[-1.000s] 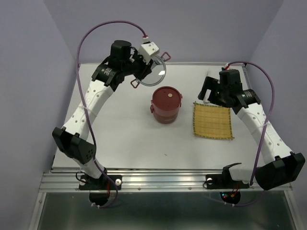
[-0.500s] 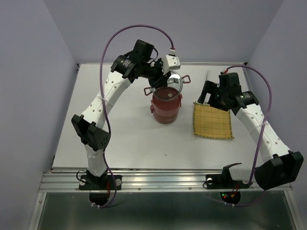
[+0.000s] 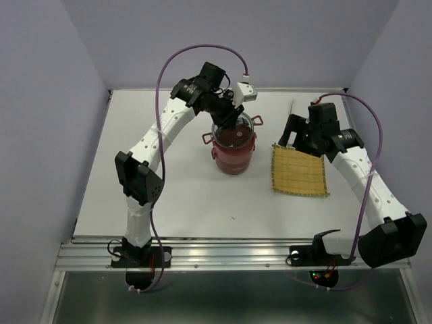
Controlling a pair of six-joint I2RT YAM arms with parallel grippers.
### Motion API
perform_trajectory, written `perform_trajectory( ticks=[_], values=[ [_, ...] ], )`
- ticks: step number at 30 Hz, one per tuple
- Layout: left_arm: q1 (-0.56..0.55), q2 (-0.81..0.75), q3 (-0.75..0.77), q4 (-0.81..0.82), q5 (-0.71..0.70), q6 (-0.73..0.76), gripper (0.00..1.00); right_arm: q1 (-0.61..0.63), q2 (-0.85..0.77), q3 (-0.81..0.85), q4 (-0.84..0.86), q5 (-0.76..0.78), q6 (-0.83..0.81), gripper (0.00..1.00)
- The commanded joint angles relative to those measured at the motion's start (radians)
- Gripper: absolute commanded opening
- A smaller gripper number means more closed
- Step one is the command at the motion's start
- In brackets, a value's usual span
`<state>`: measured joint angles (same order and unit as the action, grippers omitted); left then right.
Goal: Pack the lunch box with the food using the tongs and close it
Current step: Place the box lid in the packing box.
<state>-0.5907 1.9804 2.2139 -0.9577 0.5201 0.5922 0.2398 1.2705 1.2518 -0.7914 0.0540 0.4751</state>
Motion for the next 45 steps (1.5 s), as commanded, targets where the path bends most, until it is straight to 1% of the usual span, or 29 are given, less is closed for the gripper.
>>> perform_trajectory(
  ticks=[1,7,22,34,45],
  values=[
    [-0.009,0.0,0.059,0.017,-0.014,-0.075,0.0,-0.01,-0.039,-0.011,0.046,0.021,-0.001,1.0],
    [-0.012,0.017,0.064,0.01,-0.017,-0.115,0.0,-0.01,-0.04,-0.025,0.046,0.014,-0.003,1.0],
    [-0.034,0.055,0.075,-0.007,-0.014,-0.111,0.0,-0.01,-0.042,-0.04,0.049,0.009,-0.012,1.0],
    [-0.043,0.08,0.064,-0.015,-0.037,-0.094,0.0,-0.01,-0.043,-0.045,0.055,0.012,-0.016,1.0],
    [-0.043,0.078,0.036,-0.019,-0.088,-0.097,0.0,-0.01,-0.04,-0.051,0.06,0.01,-0.023,1.0]
  ],
)
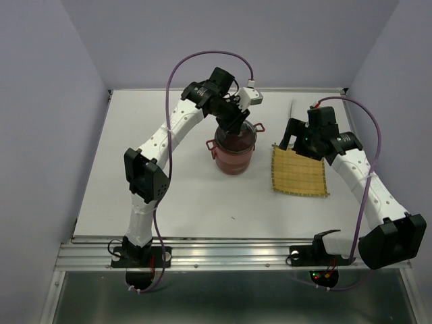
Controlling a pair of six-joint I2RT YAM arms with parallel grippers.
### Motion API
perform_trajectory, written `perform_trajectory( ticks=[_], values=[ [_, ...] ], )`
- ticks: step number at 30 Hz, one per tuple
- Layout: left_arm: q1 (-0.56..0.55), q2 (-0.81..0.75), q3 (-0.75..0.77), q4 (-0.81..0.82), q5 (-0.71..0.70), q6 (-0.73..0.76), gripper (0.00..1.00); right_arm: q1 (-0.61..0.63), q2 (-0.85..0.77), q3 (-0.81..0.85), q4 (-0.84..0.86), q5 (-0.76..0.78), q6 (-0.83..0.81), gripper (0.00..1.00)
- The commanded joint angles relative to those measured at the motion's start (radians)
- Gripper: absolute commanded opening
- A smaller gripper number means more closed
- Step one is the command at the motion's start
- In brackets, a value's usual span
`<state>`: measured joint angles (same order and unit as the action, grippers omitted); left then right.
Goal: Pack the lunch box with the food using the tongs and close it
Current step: Place the box lid in the packing box.
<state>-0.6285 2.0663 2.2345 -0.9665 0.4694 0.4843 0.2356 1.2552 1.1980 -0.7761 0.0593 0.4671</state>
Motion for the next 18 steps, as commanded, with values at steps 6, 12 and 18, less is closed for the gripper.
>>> perform_trajectory(
  ticks=[6,12,18],
  values=[
    [-0.002,-0.006,0.017,-0.011,-0.038,0.011,0.0,-0.005,-0.028,0.0,0.044,0.002,-0.019,1.0],
    [0.004,-0.038,-0.024,-0.005,-0.049,0.014,0.0,-0.005,-0.023,-0.003,0.047,0.008,-0.024,1.0],
    [0.004,-0.038,-0.041,-0.008,-0.055,0.013,0.0,-0.005,-0.023,0.005,0.049,0.007,-0.027,1.0]
  ],
)
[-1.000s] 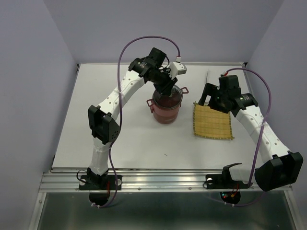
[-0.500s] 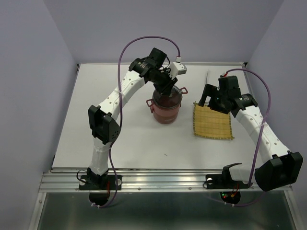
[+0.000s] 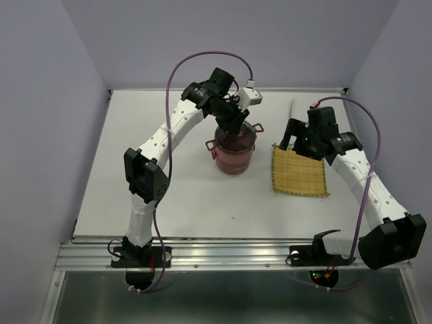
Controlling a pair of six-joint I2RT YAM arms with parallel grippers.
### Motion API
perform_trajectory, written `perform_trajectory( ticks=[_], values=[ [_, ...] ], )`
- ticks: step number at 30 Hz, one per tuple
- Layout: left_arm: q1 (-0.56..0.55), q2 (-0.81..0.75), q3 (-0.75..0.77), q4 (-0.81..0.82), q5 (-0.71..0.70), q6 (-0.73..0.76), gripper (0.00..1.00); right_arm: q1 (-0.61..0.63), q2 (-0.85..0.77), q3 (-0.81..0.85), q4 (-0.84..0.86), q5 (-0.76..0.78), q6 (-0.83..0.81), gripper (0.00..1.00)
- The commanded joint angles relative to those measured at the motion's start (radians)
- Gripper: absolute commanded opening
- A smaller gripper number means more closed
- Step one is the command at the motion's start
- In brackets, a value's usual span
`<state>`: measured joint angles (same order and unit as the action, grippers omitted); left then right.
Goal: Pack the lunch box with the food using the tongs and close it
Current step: Place the box lid in the packing box.
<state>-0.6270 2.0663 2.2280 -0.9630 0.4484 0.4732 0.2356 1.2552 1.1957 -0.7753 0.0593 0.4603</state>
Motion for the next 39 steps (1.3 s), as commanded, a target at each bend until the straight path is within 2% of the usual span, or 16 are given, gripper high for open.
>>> perform_trajectory(
  ticks=[1,17,31,39],
  values=[
    [0.004,-0.038,-0.037,-0.011,-0.039,0.022,0.0,-0.005,-0.022,0.007,0.05,0.007,-0.022,1.0],
    [0.007,-0.069,-0.106,-0.002,-0.037,0.025,0.0,-0.005,-0.02,-0.004,0.054,0.005,-0.018,1.0],
    [0.012,-0.09,-0.148,-0.046,0.021,0.111,0.0,-0.005,-0.02,-0.016,0.059,-0.007,-0.02,1.0],
    [0.012,-0.098,-0.1,-0.066,0.027,0.123,0.0,-0.005,-0.017,-0.007,0.059,-0.047,-0.018,1.0]
  ],
)
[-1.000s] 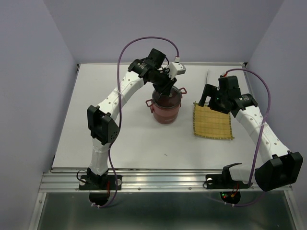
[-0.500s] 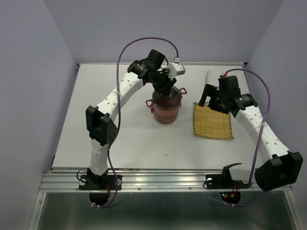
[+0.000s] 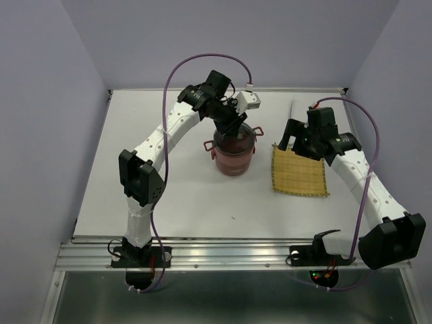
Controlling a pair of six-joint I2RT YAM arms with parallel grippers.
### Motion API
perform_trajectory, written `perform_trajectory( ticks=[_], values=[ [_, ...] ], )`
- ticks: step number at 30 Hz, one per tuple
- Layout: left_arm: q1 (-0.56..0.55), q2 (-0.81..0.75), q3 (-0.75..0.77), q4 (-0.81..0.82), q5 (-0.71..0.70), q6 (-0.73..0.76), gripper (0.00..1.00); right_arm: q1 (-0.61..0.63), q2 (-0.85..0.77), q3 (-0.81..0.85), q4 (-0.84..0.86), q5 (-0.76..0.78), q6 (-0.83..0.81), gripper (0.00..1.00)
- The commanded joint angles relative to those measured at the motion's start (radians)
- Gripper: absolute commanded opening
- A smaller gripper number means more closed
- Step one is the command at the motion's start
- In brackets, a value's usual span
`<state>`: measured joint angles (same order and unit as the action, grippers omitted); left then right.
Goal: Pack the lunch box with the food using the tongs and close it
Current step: Place the box lid in the packing box.
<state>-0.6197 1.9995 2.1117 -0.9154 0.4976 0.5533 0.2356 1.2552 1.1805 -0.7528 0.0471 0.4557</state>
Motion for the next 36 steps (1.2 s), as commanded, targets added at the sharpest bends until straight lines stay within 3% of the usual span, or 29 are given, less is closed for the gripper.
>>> perform_trajectory(
  ticks=[1,11,14,16,21,22,23,29,31,36],
  values=[
    [0.006,-0.034,0.014,-0.114,-0.03,0.046,0.0,-0.005,-0.014,0.011,0.04,-0.039,-0.011,1.0],
    [0.005,-0.012,0.013,-0.112,-0.025,0.05,0.01,-0.005,0.045,0.031,0.222,-0.28,0.084,0.97],
    [0.005,-0.007,0.024,-0.094,-0.048,0.031,0.3,-0.005,0.108,0.054,0.299,-0.322,0.13,0.89],
    [0.006,-0.005,0.036,-0.082,-0.056,0.027,0.44,-0.005,0.17,0.071,0.335,-0.339,0.146,0.75],
    [0.005,0.002,0.076,-0.062,-0.067,0.011,0.58,-0.005,0.271,0.134,0.346,-0.349,0.132,0.6],
    [0.005,0.002,0.088,-0.059,-0.065,0.008,0.64,-0.005,0.277,0.146,0.348,-0.351,0.127,0.57],
    [0.003,0.004,0.091,-0.053,-0.056,-0.001,0.78,-0.005,0.28,0.151,0.348,-0.352,0.12,0.55],
    [0.003,0.011,0.132,-0.043,-0.048,-0.012,0.83,-0.005,0.306,0.182,0.345,-0.349,0.103,0.55],
    [0.003,0.002,0.154,-0.04,-0.044,-0.016,0.89,-0.005,0.316,0.195,0.346,-0.361,0.103,0.55],
    [0.003,-0.063,0.142,0.001,-0.044,-0.042,0.91,-0.005,0.326,0.205,0.348,-0.369,0.104,0.55]
  ],
)
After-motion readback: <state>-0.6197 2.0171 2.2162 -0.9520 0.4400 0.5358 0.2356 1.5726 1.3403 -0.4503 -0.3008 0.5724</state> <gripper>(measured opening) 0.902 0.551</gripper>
